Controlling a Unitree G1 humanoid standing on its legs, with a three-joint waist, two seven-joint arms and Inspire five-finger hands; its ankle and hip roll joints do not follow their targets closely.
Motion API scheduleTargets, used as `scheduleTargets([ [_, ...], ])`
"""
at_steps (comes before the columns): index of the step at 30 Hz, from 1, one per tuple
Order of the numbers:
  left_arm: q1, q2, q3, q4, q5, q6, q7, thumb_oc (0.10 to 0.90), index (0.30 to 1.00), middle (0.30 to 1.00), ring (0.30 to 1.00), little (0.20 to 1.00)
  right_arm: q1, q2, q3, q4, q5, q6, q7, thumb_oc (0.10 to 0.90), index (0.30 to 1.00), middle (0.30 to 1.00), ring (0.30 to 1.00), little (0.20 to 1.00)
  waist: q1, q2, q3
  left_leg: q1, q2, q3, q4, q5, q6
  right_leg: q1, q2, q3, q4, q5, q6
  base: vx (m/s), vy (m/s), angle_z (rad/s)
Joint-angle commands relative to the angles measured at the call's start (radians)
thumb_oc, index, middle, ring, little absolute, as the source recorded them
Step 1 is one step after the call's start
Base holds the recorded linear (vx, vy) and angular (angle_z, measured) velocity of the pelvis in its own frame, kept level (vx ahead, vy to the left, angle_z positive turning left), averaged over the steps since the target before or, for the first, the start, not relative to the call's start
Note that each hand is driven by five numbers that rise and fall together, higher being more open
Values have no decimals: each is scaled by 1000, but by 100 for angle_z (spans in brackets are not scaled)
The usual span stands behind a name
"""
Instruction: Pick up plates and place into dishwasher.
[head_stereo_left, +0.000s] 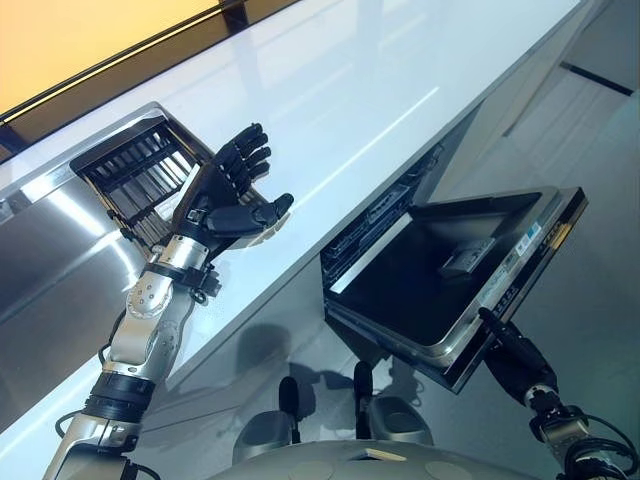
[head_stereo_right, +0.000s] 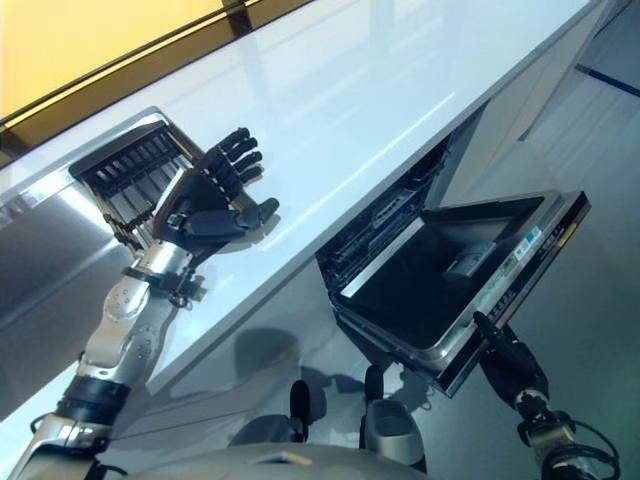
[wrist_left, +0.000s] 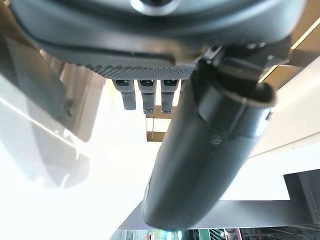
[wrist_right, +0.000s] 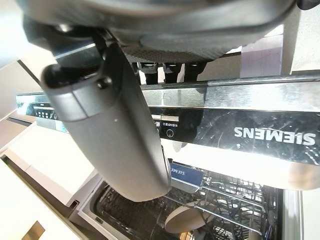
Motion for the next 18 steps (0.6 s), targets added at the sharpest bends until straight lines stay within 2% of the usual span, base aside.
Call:
scheduleTargets([
  [1, -98, -7, -34, -13, -15, -134, -8, 800, 900, 900, 900, 900, -409, 168, 214, -233, -43, -32, 280, 800, 900, 900, 900, 900, 113, 16, -128, 23, -78, 17, 15, -97, 53, 56, -18, 7, 81, -151, 59, 39, 9, -1],
  [6, -94, -8, -38, -13, -16, -130, -12, 800, 900, 900, 900, 900, -403, 172, 222, -244, -18, -47, 296, 800, 900, 900, 900, 900, 117, 14, -133, 27, -79, 12, 11, -96, 54, 64, -18, 5, 73, -148, 60, 14, 3, 0],
  [12, -85, -14, -33, -2, -20, -148, -32, 800, 900, 900, 900, 900, -398, 192, 245, -382, 64, -40, 371, 800, 900, 900, 900, 900, 116, 11, -137, 31, -79, 8, 8, -97, 54, 70, -17, 4, 63, -144, 61, 0, 0, 0],
  [13, -89, -22, -35, -5, -13, -144, -32, 800, 900, 900, 900, 900, -401, 204, 251, -426, 78, -33, 404, 800, 900, 900, 900, 900, 115, 9, -138, 31, -79, 7, 8, -98, 55, 72, -17, 5, 62, -145, 61, 0, 0, 0],
  [18, -103, -45, -43, -11, 9, -123, -20, 800, 900, 900, 900, 900, -423, 250, 263, -576, 98, 27, 438, 800, 900, 900, 900, 900, 113, 4, -150, 32, -81, 7, 7, -101, 58, 74, -14, 12, 55, -146, 64, 1, 1, -1],
])
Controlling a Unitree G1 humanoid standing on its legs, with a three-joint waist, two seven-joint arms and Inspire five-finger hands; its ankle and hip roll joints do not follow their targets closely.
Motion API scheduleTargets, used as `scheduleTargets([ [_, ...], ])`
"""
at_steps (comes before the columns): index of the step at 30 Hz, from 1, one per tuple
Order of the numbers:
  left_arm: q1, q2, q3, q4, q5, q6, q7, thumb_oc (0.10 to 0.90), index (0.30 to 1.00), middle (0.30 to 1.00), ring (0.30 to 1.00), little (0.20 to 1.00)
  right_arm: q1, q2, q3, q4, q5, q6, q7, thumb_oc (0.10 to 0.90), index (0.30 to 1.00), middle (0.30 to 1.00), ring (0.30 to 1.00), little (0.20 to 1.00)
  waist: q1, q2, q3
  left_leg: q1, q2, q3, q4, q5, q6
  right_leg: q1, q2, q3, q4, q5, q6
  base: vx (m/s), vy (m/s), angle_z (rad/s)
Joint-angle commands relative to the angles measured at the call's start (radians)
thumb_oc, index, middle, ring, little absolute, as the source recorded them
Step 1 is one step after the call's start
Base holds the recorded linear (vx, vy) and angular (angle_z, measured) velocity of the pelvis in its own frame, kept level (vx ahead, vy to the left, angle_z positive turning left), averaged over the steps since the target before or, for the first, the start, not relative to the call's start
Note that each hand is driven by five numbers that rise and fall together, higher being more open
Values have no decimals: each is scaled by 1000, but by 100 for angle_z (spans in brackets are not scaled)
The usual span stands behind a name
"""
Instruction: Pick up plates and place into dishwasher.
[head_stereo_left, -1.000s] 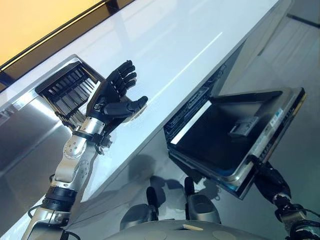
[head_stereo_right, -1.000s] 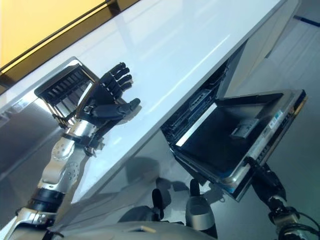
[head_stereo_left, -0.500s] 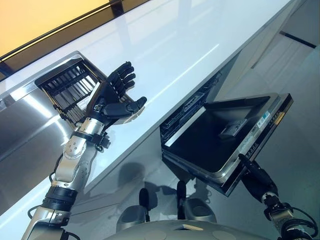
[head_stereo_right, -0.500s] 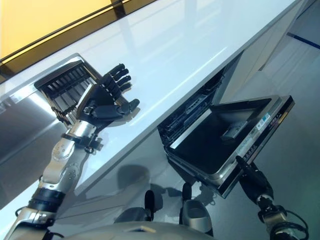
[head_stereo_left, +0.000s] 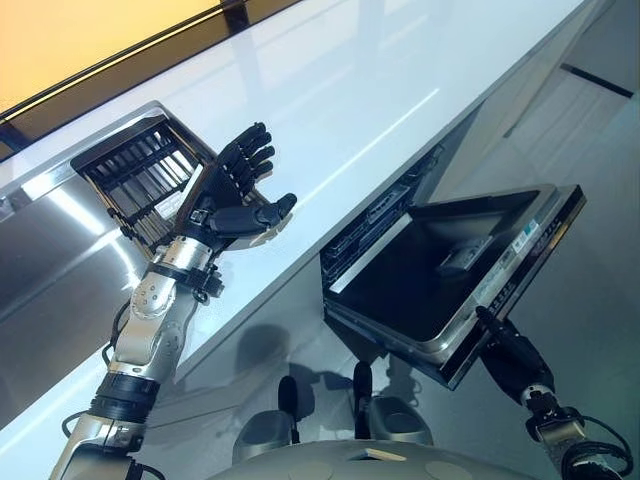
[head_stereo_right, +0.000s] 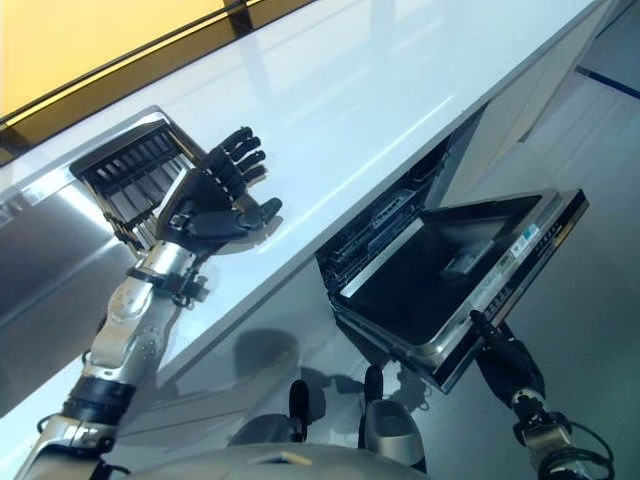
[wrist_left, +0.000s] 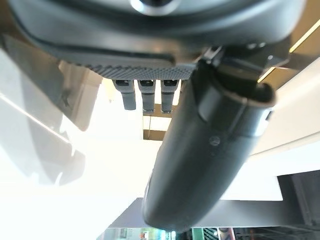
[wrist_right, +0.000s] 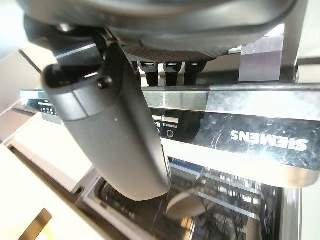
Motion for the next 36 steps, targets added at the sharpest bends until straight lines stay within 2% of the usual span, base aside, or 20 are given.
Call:
scheduleTargets([
  [1, -104, 0, -45, -9, 9, -113, -5, 800, 900, 900, 900, 900, -492, 257, 196, -439, -11, 44, 433, 800, 900, 900, 900, 900, 106, 9, -154, 31, -80, 9, 7, -102, 57, 74, -14, 13, 55, -147, 65, 11, 7, -6],
  [6, -130, -8, -58, -1, 25, -105, 14, 800, 900, 900, 900, 900, -548, 307, 210, -570, 37, 104, 401, 800, 900, 900, 900, 900, 112, 2, -167, 35, -82, 7, 7, -105, 60, 82, -10, 16, 52, -149, 63, 9, 7, -13],
  [11, -154, 0, -67, 0, 21, -92, 24, 800, 900, 900, 900, 900, -586, 309, 232, -603, -17, 112, 306, 800, 900, 900, 900, 900, 119, -7, -173, 35, -84, 1, 7, -105, 61, 85, -9, 11, 52, -149, 63, -3, -1, -6],
  [13, -170, 11, -73, 6, 14, -88, 34, 800, 900, 900, 900, 900, -599, 292, 252, -575, -84, 118, 251, 800, 900, 900, 900, 900, 120, -13, -176, 32, -84, 0, 7, -102, 60, 82, -9, 8, 51, -147, 62, -29, -5, 9],
  [21, -183, 23, -80, 36, 5, -106, 41, 800, 900, 900, 900, 900, -630, 229, 311, -389, -134, 91, 186, 800, 900, 900, 900, 900, 132, -27, -180, 30, -79, 0, 7, -93, 53, 88, -9, -7, 46, -140, 59, -4, 8, 23],
  [25, -170, 28, -73, 49, -7, -121, 27, 800, 900, 900, 900, 900, -631, 221, 299, -310, -100, 77, 176, 800, 900, 900, 900, 900, 141, -25, -181, 32, -79, -5, 7, -93, 52, 96, -11, -18, 40, -139, 59, 2, 6, 2],
  [29, -161, 34, -65, 47, -13, -125, 13, 800, 900, 900, 900, 900, -619, 205, 282, -257, -122, 65, 167, 800, 900, 900, 900, 900, 144, -25, -181, 33, -79, -7, 7, -93, 51, 97, -14, -22, 40, -138, 60, 0, 0, 0],
  [36, -152, 46, -46, 36, -16, -120, -3, 800, 900, 900, 900, 900, -552, 136, 256, -181, -277, 20, 125, 800, 900, 900, 900, 900, 131, -29, -181, 33, -76, 4, 7, -96, 50, 94, -13, -19, 39, -135, 65, -3, -3, 1],
])
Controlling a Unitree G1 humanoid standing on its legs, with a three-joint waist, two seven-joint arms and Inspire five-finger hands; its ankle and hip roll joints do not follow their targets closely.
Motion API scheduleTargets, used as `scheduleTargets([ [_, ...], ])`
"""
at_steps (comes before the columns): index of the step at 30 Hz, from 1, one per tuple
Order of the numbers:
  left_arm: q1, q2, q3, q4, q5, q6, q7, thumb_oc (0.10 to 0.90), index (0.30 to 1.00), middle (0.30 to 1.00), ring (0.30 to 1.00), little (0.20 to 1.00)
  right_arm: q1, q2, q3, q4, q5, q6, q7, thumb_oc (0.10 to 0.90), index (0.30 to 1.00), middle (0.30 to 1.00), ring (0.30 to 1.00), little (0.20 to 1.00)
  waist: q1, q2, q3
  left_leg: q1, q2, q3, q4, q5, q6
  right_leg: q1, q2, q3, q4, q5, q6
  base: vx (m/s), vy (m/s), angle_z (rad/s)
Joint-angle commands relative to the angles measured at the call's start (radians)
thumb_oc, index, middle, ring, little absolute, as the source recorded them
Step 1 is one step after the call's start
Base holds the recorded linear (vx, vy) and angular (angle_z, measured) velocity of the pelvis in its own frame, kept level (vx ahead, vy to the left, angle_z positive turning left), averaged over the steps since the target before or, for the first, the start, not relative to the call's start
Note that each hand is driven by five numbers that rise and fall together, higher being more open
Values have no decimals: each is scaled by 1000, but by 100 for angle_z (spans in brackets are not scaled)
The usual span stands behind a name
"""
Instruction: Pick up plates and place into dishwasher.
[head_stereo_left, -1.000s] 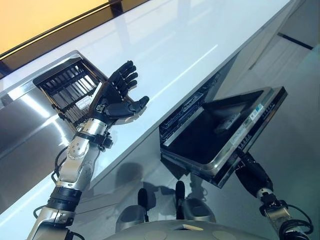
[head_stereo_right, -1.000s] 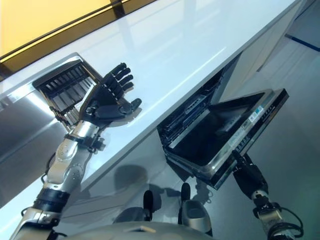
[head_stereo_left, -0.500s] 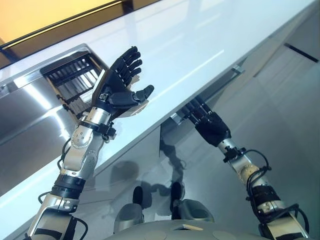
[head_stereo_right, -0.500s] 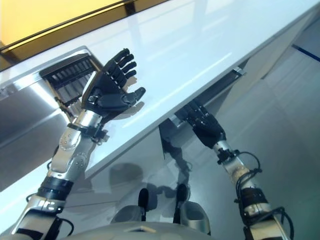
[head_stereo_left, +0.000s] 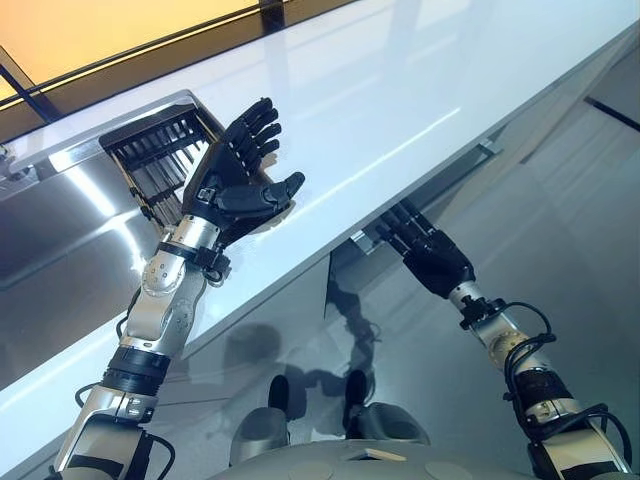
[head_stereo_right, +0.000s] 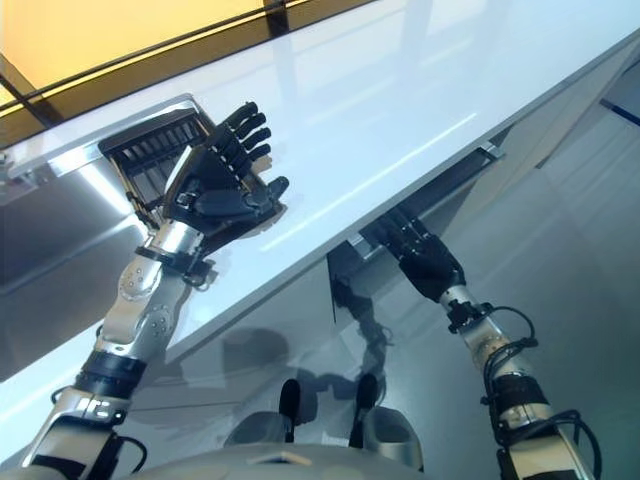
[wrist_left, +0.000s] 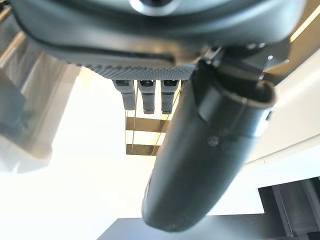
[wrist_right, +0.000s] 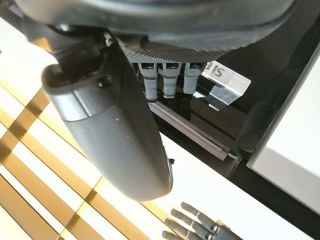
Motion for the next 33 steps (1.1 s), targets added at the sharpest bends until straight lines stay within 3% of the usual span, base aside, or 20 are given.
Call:
scheduleTargets([
  [1, -18, 35, -9, -26, -12, -117, -26, 800, 900, 900, 900, 900, -183, 79, 98, 39, -118, -26, 101, 800, 900, 900, 900, 900, 64, -14, -150, 42, -91, 76, 6, -106, 49, 75, -24, 66, 40, -132, 87, 0, 0, 0],
  [4, -7, 34, -3, -29, -4, -125, -25, 800, 900, 900, 900, 900, -141, 68, 93, 31, -171, -49, 76, 800, 900, 900, 900, 900, 56, -14, -148, 45, -89, 83, 6, -108, 49, 73, -23, 70, 41, -131, 88, 0, 0, 0],
  [8, 28, 25, 22, -42, 21, -149, -23, 800, 900, 900, 900, 900, -24, 53, 59, 9, -270, -125, 3, 800, 900, 900, 900, 900, 30, -13, -141, 53, -82, 106, 6, -114, 48, 70, -20, 83, 42, -131, 93, 0, 0, 0],
  [12, 60, 17, 45, -50, 31, -169, -28, 800, 900, 900, 900, 900, 66, 61, 27, -25, -291, -184, -53, 800, 900, 900, 900, 900, 10, -11, -136, 57, -76, 123, 6, -117, 47, 67, -17, 93, 47, -133, 96, -1, 3, 2],
  [14, 93, 6, 80, -64, 43, -174, -29, 800, 900, 900, 900, 900, 149, 77, -16, -52, -403, -261, -158, 800, 900, 900, 900, 900, -16, -10, -131, 62, -71, 138, 6, -121, 46, 64, -14, 107, 53, -137, 100, 0, 7, 2],
  [16, 115, 0, 101, -81, 54, -175, -25, 800, 900, 900, 900, 900, 204, 92, -48, -72, -421, -285, -169, 800, 900, 900, 900, 900, -35, -9, -127, 64, -68, 147, 6, -123, 47, 59, -12, 116, 58, -139, 101, 0, 0, 0],
  [21, 135, -11, 133, -91, 66, -184, -17, 800, 900, 900, 900, 900, 285, 134, -119, -80, -396, -336, -175, 800, 900, 900, 900, 900, -70, -7, -117, 71, -64, 164, 6, -130, 49, 53, -7, 134, 68, -145, 105, -2, 2, -3],
  [30, 130, -18, 137, -91, 97, -189, 17, 800, 900, 900, 900, 900, 340, 188, -183, -4, -352, -395, -188, 800, 900, 900, 900, 900, -96, -3, -116, 77, -64, 175, 6, -136, 49, 48, -2, 148, 77, -153, 106, -4, 7, -5],
  [33, 127, -24, 137, -91, 104, -180, 27, 800, 900, 900, 900, 900, 345, 197, -188, 38, -364, -383, -200, 800, 900, 900, 900, 900, -97, 0, -117, 78, -65, 174, 6, -138, 50, 48, -1, 149, 79, -157, 106, 0, 0, 0],
])
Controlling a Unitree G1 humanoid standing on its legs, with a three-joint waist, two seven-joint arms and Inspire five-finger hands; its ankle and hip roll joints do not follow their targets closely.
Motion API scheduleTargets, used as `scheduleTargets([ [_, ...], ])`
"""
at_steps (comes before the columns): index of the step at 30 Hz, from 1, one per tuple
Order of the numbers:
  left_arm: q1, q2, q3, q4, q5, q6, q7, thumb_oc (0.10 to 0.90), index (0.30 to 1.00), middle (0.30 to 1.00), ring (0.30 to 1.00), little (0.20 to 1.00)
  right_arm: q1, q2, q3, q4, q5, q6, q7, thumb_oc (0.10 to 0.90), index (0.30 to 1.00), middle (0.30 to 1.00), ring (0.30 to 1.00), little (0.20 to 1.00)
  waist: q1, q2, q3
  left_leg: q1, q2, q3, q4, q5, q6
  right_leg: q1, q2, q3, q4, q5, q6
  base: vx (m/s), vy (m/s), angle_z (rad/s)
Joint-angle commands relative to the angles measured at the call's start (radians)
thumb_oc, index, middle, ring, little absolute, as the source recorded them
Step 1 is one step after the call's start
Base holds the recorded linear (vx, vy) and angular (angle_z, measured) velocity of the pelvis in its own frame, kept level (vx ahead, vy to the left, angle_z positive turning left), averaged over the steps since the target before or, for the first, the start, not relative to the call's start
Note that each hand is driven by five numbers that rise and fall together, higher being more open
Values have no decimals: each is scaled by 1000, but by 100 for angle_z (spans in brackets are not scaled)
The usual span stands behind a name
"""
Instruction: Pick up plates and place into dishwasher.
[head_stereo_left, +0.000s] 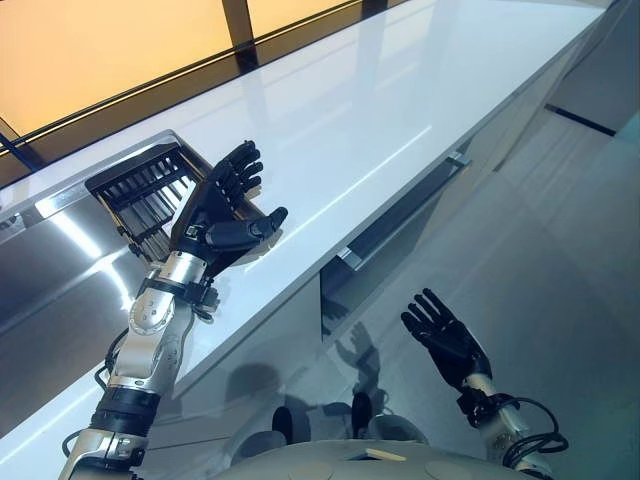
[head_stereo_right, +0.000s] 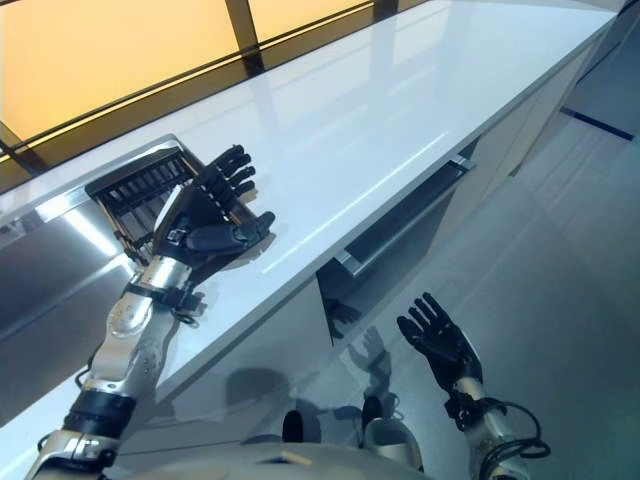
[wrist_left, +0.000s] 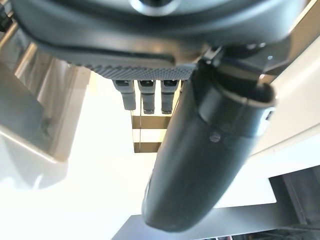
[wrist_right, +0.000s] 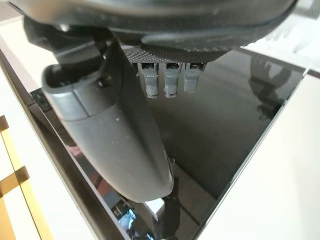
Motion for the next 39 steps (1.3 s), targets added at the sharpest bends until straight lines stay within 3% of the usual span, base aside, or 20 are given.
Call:
scheduleTargets([
  [1, -60, -8, 76, -81, 26, -128, 36, 800, 900, 900, 900, 900, -58, 12, -36, 27, -19, -56, 10, 800, 900, 900, 900, 900, -9, 4, -44, 54, -63, 126, 7, -126, 55, 31, 4, 84, 80, -130, 78, 15, 35, 0],
  [7, -49, -17, 54, -81, 44, -133, 26, 800, 900, 900, 900, 900, -76, 49, 12, 123, 3, 8, 42, 800, 900, 900, 900, 900, 10, 12, -44, 56, -68, 108, 7, -123, 57, 40, 5, 77, 83, -135, 68, 0, 0, 0],
  [21, -32, 4, 2, -89, 79, -152, -51, 800, 900, 900, 900, 900, -105, 61, 89, 138, -22, 13, 27, 800, 900, 900, 900, 900, 39, 26, -45, 49, -79, 83, 16, -119, 58, 39, 3, 54, 105, -155, 57, 6, 5, 3],
  [25, -22, 18, -13, -100, 153, -196, -66, 800, 900, 900, 900, 900, -101, 61, 81, 140, -30, 23, 22, 800, 900, 900, 900, 900, 43, 26, -44, 47, -81, 76, 17, -119, 60, 38, 4, 51, 110, -159, 56, 15, -4, 7],
  [31, -31, 55, -42, -179, 213, -236, -150, 800, 900, 900, 900, 900, -97, 69, 80, 159, -39, 19, 28, 800, 900, 900, 900, 900, 52, 24, -40, 42, -84, 65, 17, -117, 63, 36, 6, 44, 112, -160, 54, 0, -8, 1],
  [35, -65, 93, -87, -257, 329, -297, -171, 800, 900, 900, 900, 900, -101, 74, 89, 162, -41, 18, 24, 800, 900, 900, 900, 900, 52, 23, -39, 42, -84, 59, 15, -116, 63, 36, 8, 40, 112, -160, 54, -1, -15, 6],
  [39, -133, 94, -134, -339, 278, -268, -253, 800, 900, 900, 900, 900, -113, 75, 103, 195, -40, -2, 28, 800, 900, 900, 900, 900, 54, 23, -43, 39, -87, 49, 15, -115, 64, 36, 10, 36, 112, -161, 54, -6, -32, 10],
])
